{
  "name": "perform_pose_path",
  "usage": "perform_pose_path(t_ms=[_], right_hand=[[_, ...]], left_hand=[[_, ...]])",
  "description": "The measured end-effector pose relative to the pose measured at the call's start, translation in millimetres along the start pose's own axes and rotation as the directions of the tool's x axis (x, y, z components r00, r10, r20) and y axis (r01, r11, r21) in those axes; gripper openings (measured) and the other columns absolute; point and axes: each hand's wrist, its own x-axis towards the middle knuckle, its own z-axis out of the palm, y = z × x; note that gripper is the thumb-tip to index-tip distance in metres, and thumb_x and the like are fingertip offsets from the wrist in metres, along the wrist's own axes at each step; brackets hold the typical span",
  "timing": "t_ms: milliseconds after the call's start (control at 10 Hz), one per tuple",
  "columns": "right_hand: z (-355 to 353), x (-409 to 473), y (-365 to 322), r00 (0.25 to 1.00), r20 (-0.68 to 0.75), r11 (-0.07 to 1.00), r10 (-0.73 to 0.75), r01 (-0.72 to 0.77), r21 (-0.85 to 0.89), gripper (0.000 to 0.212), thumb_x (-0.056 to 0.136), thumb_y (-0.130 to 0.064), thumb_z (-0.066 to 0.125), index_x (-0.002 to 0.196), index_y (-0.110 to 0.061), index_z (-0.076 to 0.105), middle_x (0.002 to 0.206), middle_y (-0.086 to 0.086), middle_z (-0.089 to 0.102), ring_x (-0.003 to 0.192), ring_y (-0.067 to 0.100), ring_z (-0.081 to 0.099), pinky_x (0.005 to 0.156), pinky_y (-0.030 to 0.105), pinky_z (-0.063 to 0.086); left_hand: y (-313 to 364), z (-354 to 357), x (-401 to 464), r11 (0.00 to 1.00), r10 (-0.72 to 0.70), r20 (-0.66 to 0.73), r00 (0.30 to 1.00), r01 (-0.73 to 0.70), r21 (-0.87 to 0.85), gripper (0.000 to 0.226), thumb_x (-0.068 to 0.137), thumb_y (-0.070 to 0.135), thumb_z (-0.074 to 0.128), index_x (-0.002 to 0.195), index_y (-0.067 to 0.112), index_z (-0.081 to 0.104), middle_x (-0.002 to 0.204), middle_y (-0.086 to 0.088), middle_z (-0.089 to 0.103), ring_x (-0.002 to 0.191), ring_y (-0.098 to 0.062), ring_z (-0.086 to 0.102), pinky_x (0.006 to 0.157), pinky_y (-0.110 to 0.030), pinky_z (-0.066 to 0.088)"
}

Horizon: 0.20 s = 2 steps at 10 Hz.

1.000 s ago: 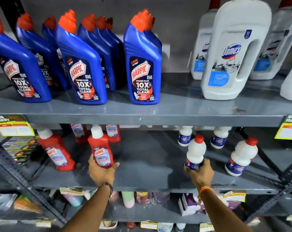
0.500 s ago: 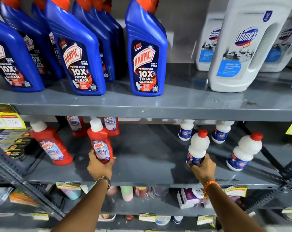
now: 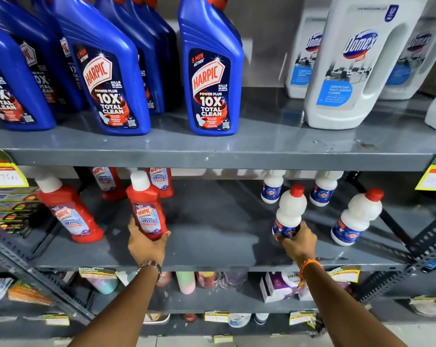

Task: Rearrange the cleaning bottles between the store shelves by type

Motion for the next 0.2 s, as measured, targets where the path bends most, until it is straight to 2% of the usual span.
perform_pose_path(t_ms=[100, 200], right_hand=[[-5, -6, -1, 0.999, 0.025, 0.998, 0.021, -0.023, 0.063, 0.084, 0.065, -0.021, 0.091, 0.136, -0.005, 0.049, 0.134, 0.017, 0.063, 0.121, 0.036, 0.062, 0.103, 0.045, 0.05], [-9, -45, 6, 0.987, -0.16, 0.965, 0.015, 0.027, 0.26, 0.099, 0.073, -0.026, 0.087, 0.153, -0.015, 0.03, 0.155, 0.011, 0.043, 0.141, 0.032, 0.045, 0.115, 0.05, 0.04]], left_hand=[[6, -5, -10, 0.998, 0.013, -0.019, 1.0, -0.012, 0.06, 0.117, 0.065, 0.02, 0.092, 0.156, 0.01, 0.02, 0.153, -0.027, 0.041, 0.137, -0.049, 0.046, 0.11, -0.06, 0.042], [6, -16, -49, 0.936, 0.312, -0.039, 0.949, -0.3, 0.183, 0.118, 0.078, 0.037, 0.08, 0.16, 0.009, 0.0, 0.168, -0.019, 0.011, 0.152, -0.045, 0.02, 0.116, -0.06, 0.032]])
